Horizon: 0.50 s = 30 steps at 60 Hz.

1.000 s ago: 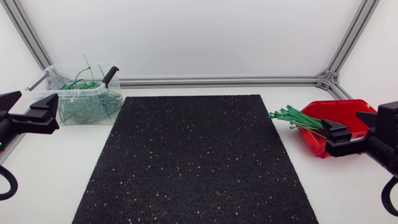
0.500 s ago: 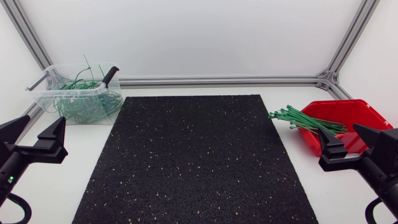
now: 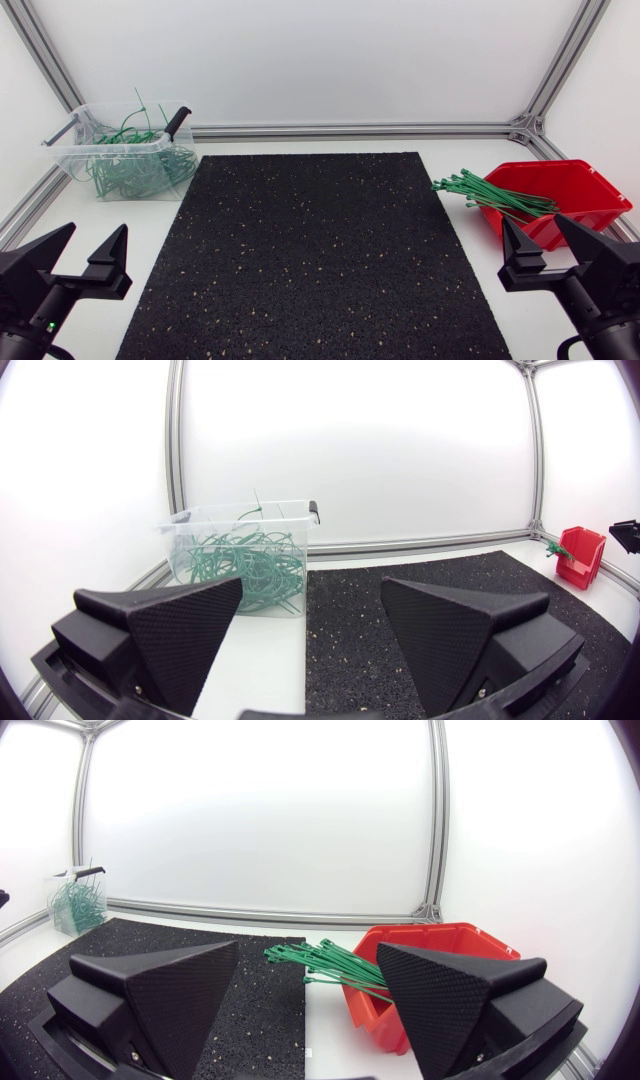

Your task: Take a green cable tie from the red box, thread the tail through the head to close it, then place it in the transparent bin on the left.

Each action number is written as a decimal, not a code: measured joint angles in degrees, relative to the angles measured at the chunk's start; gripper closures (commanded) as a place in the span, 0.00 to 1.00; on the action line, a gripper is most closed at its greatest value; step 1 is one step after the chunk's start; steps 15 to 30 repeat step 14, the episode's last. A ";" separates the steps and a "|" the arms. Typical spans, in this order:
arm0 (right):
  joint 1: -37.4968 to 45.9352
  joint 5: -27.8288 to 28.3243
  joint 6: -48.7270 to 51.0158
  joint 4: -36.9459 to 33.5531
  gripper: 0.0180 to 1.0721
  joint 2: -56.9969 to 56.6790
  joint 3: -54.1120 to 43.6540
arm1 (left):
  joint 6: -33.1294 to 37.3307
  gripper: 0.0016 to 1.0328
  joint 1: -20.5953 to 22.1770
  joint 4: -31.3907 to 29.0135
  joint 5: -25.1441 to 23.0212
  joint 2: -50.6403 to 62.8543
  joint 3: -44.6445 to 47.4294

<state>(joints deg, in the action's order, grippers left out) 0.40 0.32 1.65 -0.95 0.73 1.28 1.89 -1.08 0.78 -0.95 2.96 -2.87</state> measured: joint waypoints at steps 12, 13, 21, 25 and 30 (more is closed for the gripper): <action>0.00 -0.17 -0.17 0.13 0.04 -0.42 0.00 | -0.66 0.07 0.52 -0.13 0.46 -2.56 0.57; 0.00 -0.17 -0.17 0.13 0.04 -0.42 0.00 | -0.63 0.07 0.52 -0.13 0.48 -2.56 0.57; 0.00 -0.17 -0.17 0.11 0.04 -0.42 0.00 | -0.66 0.07 0.52 -0.13 0.50 -2.58 0.57; 0.00 -0.17 -0.17 0.11 0.04 -0.42 0.00 | -0.66 0.07 0.52 -0.13 0.50 -2.58 0.57; 0.00 -0.17 -0.17 0.11 0.04 -0.42 0.00 | -0.66 0.07 0.52 -0.13 0.50 -2.58 0.57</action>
